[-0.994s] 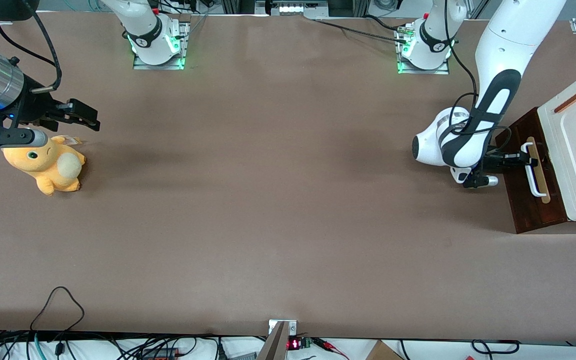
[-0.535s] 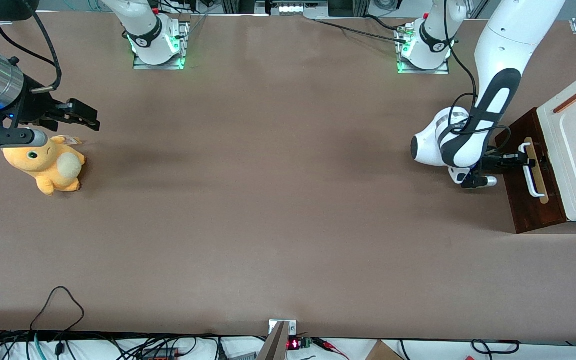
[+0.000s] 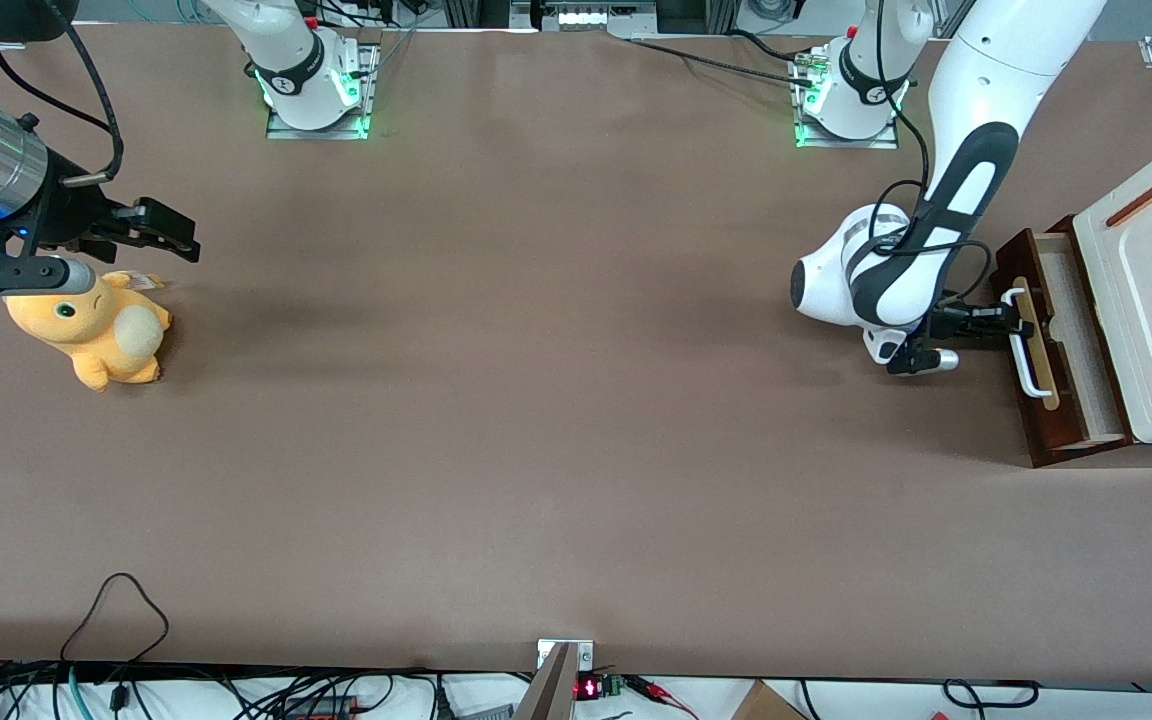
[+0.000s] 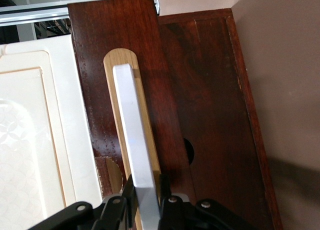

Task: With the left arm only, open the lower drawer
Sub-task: 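Pull the handle away from the cabinet with the left gripper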

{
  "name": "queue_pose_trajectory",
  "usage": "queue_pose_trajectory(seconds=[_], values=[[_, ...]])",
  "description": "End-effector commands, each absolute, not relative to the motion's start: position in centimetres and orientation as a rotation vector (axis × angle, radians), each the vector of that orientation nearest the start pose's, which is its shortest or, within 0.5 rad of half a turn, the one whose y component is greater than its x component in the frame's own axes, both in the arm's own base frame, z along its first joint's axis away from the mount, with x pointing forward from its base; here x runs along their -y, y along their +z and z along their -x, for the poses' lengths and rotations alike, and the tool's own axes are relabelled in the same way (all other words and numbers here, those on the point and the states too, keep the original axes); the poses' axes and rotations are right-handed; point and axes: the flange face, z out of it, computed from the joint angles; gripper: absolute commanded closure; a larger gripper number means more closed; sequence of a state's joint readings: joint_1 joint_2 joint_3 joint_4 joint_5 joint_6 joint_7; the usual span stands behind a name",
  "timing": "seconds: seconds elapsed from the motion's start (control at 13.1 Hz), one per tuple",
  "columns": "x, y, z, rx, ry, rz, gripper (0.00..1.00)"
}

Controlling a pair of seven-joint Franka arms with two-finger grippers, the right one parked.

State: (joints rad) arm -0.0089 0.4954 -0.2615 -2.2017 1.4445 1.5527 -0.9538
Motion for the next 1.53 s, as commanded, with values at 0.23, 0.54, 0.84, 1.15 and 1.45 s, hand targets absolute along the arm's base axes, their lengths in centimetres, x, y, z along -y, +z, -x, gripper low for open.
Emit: queue_pose_trajectory(seconds=[0.23, 0.54, 0.84, 1.15, 1.45], values=[[8.4, 18.4, -50.7, -0.379, -0.014, 1.743, 1.0], [9.5, 18.5, -50.9, -0.396, -0.027, 1.75, 1.0], [9.8, 18.5, -51.0, -0.437, -0.012, 1.763, 1.0], [10.9, 18.6, -50.8, -0.453, -0.026, 1.771, 1.0], [11.3, 18.7, -50.7, -0.456, -0.028, 1.773, 1.0]])
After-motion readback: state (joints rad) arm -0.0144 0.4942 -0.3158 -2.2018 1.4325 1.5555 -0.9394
